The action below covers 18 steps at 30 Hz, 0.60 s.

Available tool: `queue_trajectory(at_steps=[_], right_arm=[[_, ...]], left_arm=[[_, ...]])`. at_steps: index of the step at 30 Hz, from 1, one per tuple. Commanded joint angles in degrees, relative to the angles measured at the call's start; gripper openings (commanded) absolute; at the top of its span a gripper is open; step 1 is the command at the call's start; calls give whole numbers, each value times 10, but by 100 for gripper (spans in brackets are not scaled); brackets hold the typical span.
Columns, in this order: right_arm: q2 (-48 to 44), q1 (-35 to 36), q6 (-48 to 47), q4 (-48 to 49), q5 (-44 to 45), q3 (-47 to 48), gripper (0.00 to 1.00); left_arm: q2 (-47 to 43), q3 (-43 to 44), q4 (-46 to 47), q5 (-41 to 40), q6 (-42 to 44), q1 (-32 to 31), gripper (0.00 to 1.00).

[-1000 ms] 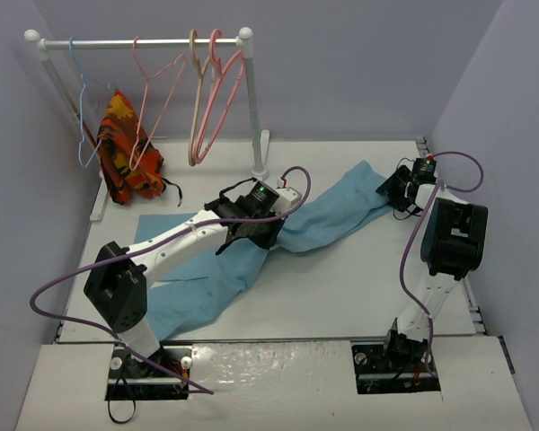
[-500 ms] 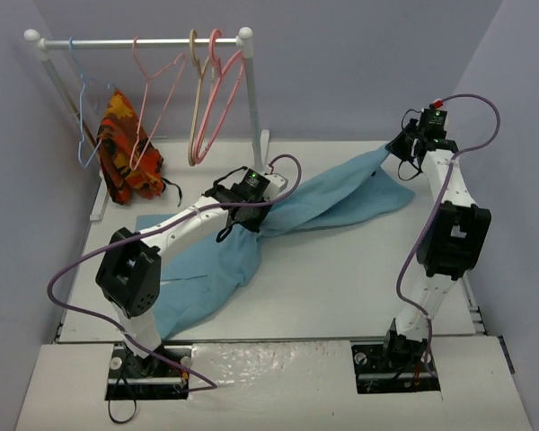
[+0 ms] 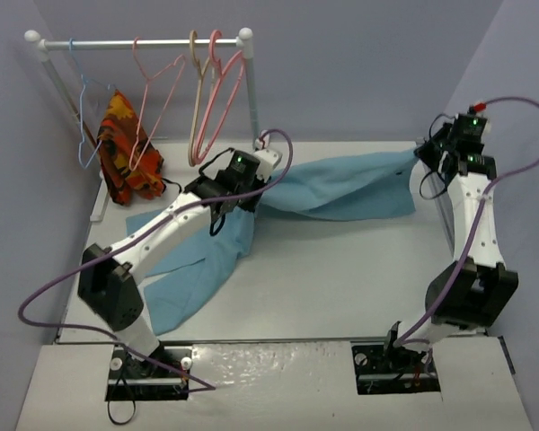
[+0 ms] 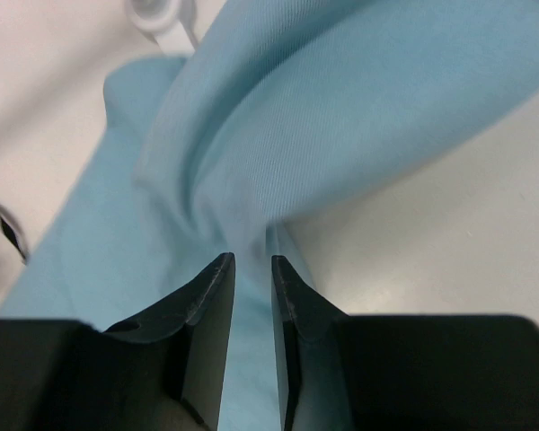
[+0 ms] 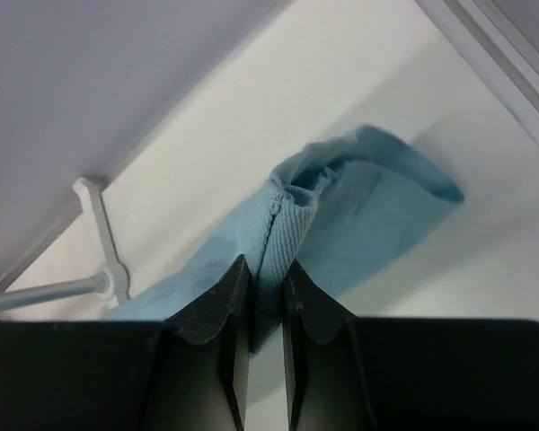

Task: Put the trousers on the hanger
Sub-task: Fold the trousers

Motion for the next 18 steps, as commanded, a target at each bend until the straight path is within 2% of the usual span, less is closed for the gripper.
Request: queue_trajectory(at_steps=[1, 6, 10, 12, 14, 16, 17, 18], right_arm=[[-128, -68, -2, -26, 10, -151, 0], [-218, -70, 4, -87, 38, -238, 0], [-263, -61, 10, -130, 86, -269, 3], [-275, -63, 15, -144, 127, -282, 16], [-282, -63, 19, -147, 145, -287, 36], [-280, -64, 10, -148, 145, -280, 57], [-275, -61, -1, -146, 143, -266, 70], [-270, -54, -11, -141, 137, -252, 77]], left_arm=[[-114, -126, -12, 10, -100, -49, 21], [-229, -231, -30, 28, -169, -52, 21], [-254, -274, -31, 36, -190, -54, 22], [-245, -286, -34, 32, -199, -53, 25], [-237, -291, -38, 14, -209, -51, 29], [-237, -297, -36, -10, -220, -46, 38], [-237, -307, -34, -28, -237, -36, 45], [-237, -317, -29, -35, -253, -24, 49]])
